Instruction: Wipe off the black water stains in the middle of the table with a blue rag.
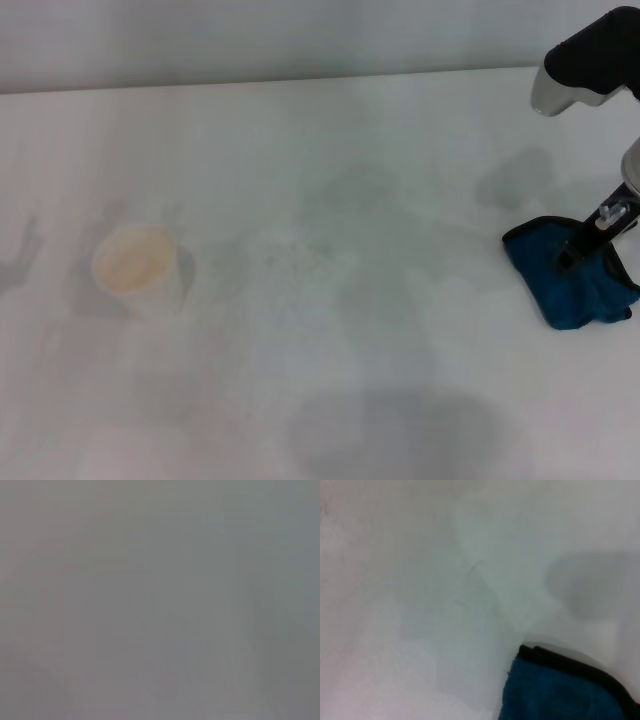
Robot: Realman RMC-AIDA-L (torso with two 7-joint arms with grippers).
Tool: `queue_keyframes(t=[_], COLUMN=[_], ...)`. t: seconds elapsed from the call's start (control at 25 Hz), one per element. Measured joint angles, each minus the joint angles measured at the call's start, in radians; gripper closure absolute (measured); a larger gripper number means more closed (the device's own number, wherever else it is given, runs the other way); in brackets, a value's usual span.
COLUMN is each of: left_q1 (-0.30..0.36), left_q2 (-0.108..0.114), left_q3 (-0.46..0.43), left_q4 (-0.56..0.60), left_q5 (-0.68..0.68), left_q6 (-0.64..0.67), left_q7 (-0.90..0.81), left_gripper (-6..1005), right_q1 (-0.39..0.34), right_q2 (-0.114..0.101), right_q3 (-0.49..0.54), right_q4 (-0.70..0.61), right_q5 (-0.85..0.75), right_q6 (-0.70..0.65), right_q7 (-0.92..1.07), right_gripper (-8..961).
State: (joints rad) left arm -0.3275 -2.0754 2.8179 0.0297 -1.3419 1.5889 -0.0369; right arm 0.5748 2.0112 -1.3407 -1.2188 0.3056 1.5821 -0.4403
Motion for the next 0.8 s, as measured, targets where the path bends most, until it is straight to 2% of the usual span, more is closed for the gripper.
queue_keyframes(t=[0.16,0.32,0.52,0.8], left_q1=[0.003,0.005,0.004,0.000], left_q2=[0.000,0.000,0.000,0.000], left_q3=[0.000,0.000,0.000,0.000], left_q4=[0.000,-0.001,-0.001,-0.003], left_q5=[0.000,0.000,0.000,0.000], left_q6=[-0.001,-0.002,-0.006,-0.017], left_q7=[0.000,0.000,-0.001,-0.001], left_gripper=[116,116,116,115], right_q1=[-0.005,-0.022,-0.073,-0.179], right_q2=[-0.001,0.000,-0.002,-0.003], right_q3=[0.026,0.152,0.320,0.406], right_q4=[-0.036,-0.062,-0.056,0.010], right_q5=[0.003,0.044,0.209,0.484], right_q6=[-0.010,-0.065,-0.191,-0.414], right_q7=[-0.005,-0.044,-0.147,-0.402], right_gripper=[576,539,520,497])
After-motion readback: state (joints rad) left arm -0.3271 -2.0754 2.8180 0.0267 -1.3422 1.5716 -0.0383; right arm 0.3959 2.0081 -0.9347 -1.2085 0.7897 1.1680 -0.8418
